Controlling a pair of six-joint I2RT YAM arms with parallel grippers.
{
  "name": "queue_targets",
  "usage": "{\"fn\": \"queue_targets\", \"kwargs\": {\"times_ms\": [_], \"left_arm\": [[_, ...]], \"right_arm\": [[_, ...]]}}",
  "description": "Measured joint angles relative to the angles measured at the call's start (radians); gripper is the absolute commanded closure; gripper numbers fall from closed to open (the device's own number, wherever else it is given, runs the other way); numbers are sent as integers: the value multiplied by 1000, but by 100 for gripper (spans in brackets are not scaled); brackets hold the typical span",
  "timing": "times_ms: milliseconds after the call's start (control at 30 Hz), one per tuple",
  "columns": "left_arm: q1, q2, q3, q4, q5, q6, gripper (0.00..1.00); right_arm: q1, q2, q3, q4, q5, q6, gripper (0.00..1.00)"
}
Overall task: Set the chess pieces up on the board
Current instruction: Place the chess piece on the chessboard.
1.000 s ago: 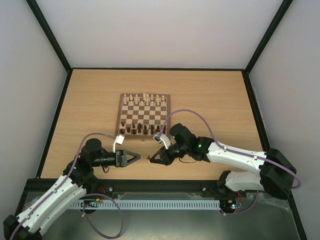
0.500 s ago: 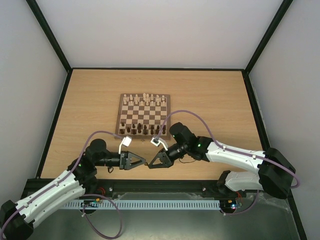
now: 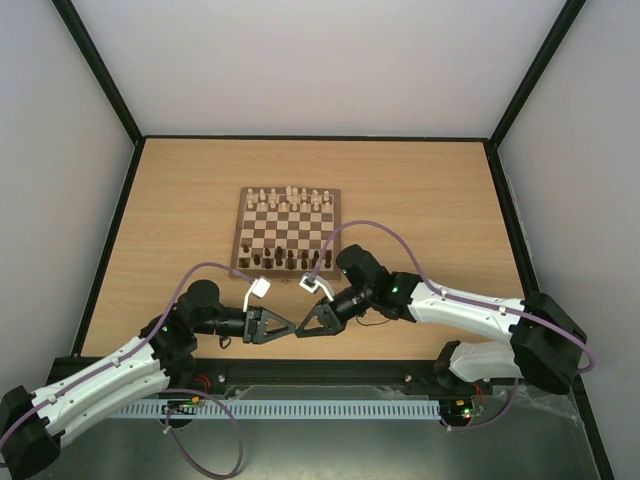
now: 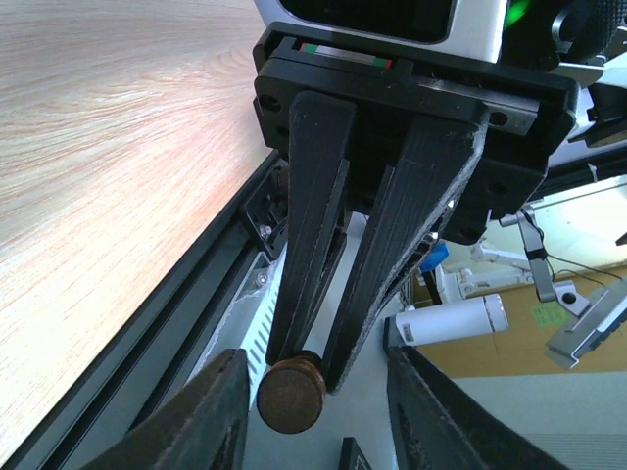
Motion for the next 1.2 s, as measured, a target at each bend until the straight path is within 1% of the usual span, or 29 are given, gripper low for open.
{"fn": "queue_targets", "kwargs": {"times_ms": [100,167,300,467,533,633,767,833,967,1200], "left_arm": [[-3,0,0,2,-5,-3,68],[-4,1,-1,-1,-10,-5,71],[-5,8,-2,-2,-17,-7,75],[-6,11,-2,-2,-21,-7,77],[-8,11,-3,-2,-23,-7,79],[-10,12,-3,-3,-27,-8,81],[-10,11,-3,-5,-33,-10,84],[-10,10,-3,-8,-42,-10,84],[-13,3,-3,-8,-62,-16,85],[-14,2,14,-9,-133,-35,87]], "right_arm": [[0,8,0,0,0,-3,97],[0,10,1,0,-2,-5,97],[-1,10,1,0,-2,-8,98],[-1,10,1,0,-3,-9,98],[-1,10,1,0,-3,-10,98],[-1,10,1,-1,-3,-11,96],[-1,10,1,-2,2,-12,85],[-1,10,3,-5,10,-12,76],[-3,10,6,-10,38,-10,61],[-34,-11,2,-13,89,26,51]]}}
